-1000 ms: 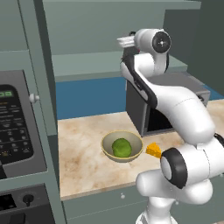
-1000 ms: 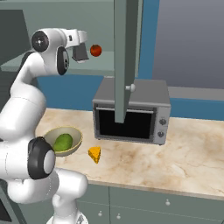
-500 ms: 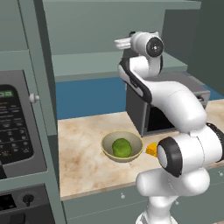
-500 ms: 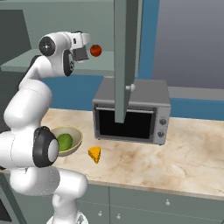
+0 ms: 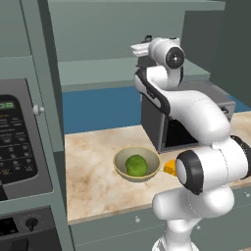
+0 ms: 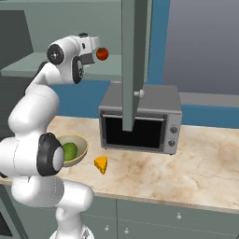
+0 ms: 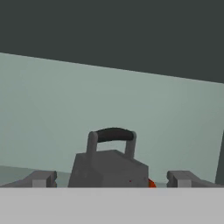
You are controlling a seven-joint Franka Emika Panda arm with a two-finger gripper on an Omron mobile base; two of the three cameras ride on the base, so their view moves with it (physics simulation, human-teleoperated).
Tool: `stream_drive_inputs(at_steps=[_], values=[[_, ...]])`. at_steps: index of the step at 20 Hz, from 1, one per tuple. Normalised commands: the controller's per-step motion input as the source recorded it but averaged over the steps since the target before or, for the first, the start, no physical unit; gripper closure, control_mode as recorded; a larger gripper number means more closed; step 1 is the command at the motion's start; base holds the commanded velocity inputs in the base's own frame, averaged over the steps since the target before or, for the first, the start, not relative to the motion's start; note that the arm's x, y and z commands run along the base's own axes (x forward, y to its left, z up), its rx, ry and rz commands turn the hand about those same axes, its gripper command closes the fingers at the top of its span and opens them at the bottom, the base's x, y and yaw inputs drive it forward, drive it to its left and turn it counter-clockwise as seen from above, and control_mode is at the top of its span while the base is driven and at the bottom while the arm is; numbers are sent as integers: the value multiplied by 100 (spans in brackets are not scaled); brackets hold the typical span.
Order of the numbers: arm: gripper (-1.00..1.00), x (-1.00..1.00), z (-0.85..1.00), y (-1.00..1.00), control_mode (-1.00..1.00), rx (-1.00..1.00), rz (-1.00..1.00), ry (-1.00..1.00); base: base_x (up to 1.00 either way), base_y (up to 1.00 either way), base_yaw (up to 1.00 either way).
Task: Pick the cheese from the fridge and the cheese grater from the cabinet and place them next to the salad bowl.
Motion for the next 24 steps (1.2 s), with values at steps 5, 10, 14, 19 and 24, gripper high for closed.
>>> stream_drive_inputs(at_steps=[5, 10, 14, 19, 24], values=[[-100, 8, -16, 2, -100, 0, 0, 0, 0, 0, 0], [-100, 2, -1, 1, -100, 0, 0, 0, 0, 0, 0], [-100, 1, 0, 1, -100, 0, 0, 0, 0, 0, 0], [-100, 24, -16, 24, -100, 0, 0, 4, 0, 0, 0], [100, 26, -7, 1, -100, 0, 0, 1, 0, 0, 0]])
